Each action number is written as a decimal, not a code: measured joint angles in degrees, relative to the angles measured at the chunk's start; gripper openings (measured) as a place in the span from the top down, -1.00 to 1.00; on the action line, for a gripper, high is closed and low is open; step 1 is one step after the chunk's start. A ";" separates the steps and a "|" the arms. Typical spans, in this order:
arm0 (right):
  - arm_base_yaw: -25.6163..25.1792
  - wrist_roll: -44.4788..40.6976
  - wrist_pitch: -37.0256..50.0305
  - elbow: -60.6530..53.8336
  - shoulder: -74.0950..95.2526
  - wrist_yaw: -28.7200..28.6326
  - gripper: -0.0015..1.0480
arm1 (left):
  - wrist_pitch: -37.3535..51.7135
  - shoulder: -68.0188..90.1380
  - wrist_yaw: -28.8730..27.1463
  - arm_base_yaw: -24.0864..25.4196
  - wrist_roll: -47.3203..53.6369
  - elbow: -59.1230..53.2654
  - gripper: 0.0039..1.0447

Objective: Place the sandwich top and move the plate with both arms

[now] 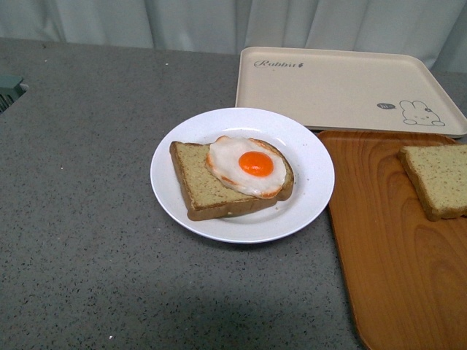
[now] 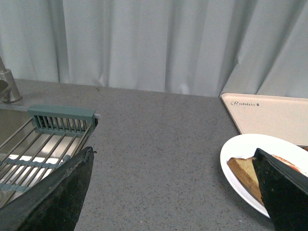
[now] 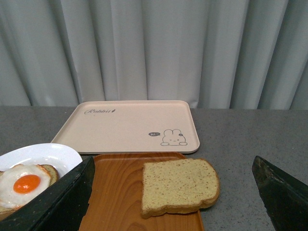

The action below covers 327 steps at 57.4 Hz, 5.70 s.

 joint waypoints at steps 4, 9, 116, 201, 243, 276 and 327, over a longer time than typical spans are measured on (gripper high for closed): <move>0.00 0.00 0.00 0.00 0.00 0.00 -0.83 | 0.00 0.00 0.00 0.00 0.00 0.00 -0.88; 0.00 0.00 0.00 0.00 0.00 0.00 -0.83 | 0.00 0.00 0.00 0.00 0.00 0.00 -0.88; 0.00 0.00 0.00 0.00 0.00 0.00 -0.83 | 0.00 0.00 0.00 0.00 0.00 0.00 -0.88; -20.59 3.26 20.79 6.10 37.53 -19.91 -0.83 | 0.00 -0.07 -0.02 0.00 0.00 0.00 -0.88; -24.20 24.68 31.69 27.61 95.69 -7.45 -0.83 | 0.00 -0.07 -0.02 0.00 0.00 0.00 -0.88; -22.95 26.12 37.42 31.82 105.94 -8.13 -0.83 | 0.00 -0.07 -0.02 0.00 0.00 0.00 -0.88; -20.68 33.88 41.05 33.20 113.20 -10.58 -0.83 | 0.00 -0.07 -0.02 0.00 0.00 0.00 -0.88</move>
